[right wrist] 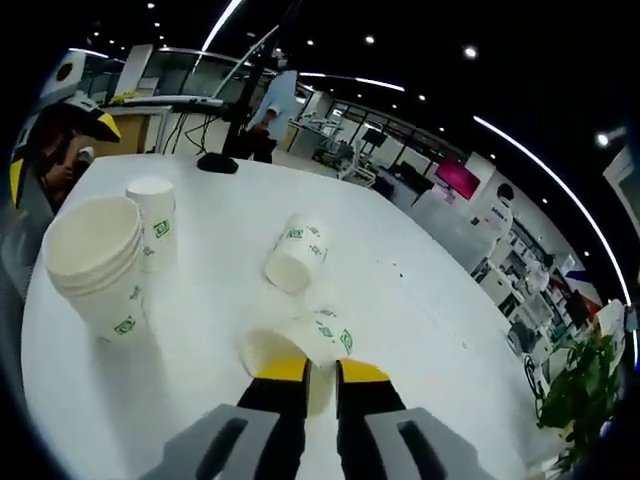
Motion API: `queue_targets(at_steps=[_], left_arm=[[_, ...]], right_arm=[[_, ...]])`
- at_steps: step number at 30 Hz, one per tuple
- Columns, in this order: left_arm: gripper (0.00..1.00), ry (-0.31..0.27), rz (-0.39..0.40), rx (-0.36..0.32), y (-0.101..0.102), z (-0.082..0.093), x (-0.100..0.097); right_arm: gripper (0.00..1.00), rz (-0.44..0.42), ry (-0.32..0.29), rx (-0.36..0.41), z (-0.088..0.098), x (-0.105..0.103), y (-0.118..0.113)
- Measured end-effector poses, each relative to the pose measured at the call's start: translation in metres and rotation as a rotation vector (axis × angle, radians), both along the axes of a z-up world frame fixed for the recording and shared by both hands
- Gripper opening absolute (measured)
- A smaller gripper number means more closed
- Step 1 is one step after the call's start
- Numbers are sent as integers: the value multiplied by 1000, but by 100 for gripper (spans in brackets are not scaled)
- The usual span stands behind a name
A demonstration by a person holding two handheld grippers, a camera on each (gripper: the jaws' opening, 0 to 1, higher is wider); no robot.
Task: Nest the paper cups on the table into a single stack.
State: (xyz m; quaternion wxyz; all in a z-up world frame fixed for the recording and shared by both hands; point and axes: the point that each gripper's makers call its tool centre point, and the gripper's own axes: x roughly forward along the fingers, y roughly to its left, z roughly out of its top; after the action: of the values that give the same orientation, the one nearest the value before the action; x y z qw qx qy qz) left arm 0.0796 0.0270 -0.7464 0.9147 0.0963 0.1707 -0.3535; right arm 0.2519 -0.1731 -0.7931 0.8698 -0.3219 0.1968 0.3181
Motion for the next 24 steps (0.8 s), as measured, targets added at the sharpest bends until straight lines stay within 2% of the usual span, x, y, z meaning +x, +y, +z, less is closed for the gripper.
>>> queue_targets(at_steps=[8,15,19,24], left_arm=[[88,-5,0,5,0,1,1],[87,-13,5,9,1,2,1],[87,-13,-2,17,-1,2,0],[86,-18,-27,36,-5,2,-3]], right_arm=[[0,-19,-18,1,4,-2,-3],[0,-88,-23,71,14,-8,-10],[0,-97,-30,80,21,-15,-11],[0,-129,-41,128,37,-25,-12]])
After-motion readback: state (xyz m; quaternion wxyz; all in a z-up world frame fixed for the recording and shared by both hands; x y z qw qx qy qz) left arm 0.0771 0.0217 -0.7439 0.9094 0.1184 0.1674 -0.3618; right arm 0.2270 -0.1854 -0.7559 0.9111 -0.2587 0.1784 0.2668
